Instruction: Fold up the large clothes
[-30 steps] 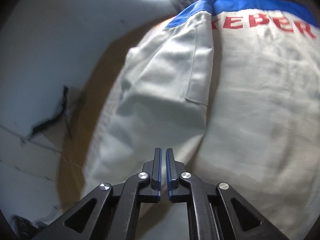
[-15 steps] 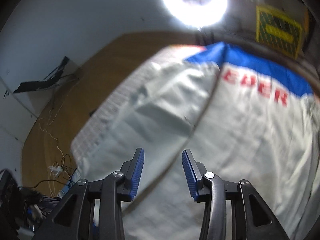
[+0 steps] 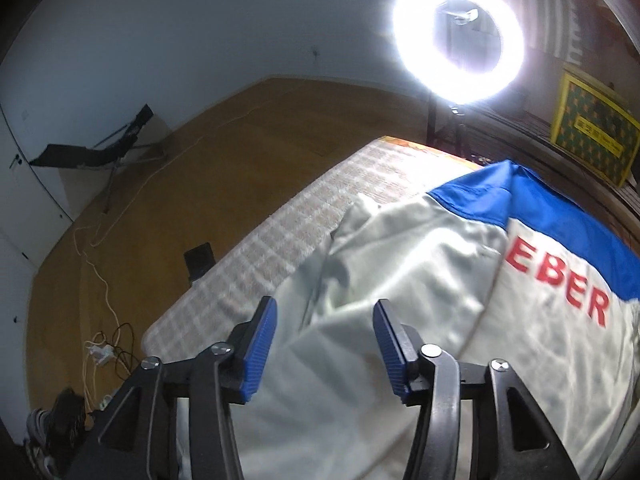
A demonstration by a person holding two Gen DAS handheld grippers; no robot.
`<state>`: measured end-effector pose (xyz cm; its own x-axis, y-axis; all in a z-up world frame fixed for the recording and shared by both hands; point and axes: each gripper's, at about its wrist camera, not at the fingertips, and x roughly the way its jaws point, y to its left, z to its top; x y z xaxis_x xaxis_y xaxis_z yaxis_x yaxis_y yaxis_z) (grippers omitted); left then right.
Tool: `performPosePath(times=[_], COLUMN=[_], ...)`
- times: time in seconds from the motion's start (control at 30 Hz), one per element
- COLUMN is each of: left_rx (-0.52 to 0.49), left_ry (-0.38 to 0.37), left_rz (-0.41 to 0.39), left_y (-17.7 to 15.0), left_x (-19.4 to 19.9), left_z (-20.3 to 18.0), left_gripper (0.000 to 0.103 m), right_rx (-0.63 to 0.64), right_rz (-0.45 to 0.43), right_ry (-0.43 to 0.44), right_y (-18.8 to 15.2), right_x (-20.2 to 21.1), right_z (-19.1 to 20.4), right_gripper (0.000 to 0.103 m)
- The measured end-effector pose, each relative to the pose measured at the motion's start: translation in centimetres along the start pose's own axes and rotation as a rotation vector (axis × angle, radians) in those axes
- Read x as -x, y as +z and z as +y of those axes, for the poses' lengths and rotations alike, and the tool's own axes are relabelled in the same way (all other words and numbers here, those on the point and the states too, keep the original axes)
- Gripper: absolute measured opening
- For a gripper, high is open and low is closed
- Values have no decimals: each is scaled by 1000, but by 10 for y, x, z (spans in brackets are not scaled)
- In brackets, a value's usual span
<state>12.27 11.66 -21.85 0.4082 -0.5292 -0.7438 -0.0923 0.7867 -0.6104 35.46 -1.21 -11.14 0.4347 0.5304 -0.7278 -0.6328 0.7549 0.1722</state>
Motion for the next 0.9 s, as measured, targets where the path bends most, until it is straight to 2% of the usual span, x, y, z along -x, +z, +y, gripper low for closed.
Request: performPosePath(times=[0.33, 0.6, 0.7, 0.77, 0.9], left_rx=[66, 85, 74, 65, 39], left_ry=[-45, -71, -64, -57, -59], left_rz=[22, 39, 45, 50, 44], left_y=[-4, -7, -7, -8, -8], left_x=[-8, -14, -14, -15, -15], left_z=[14, 20, 17, 14, 10], left_gripper=[34, 34, 34, 32, 12], right_rx=[-4, 76, 120, 140, 168], right_rz=[95, 204, 253, 278, 301], right_ry=[-63, -204, -265, -289, -310], right_y=[41, 53, 53, 52, 51], right_x=[-90, -157, -176, -186, -197], right_z=[9, 15, 16, 16, 19], right_gripper=[58, 61, 55, 47, 31])
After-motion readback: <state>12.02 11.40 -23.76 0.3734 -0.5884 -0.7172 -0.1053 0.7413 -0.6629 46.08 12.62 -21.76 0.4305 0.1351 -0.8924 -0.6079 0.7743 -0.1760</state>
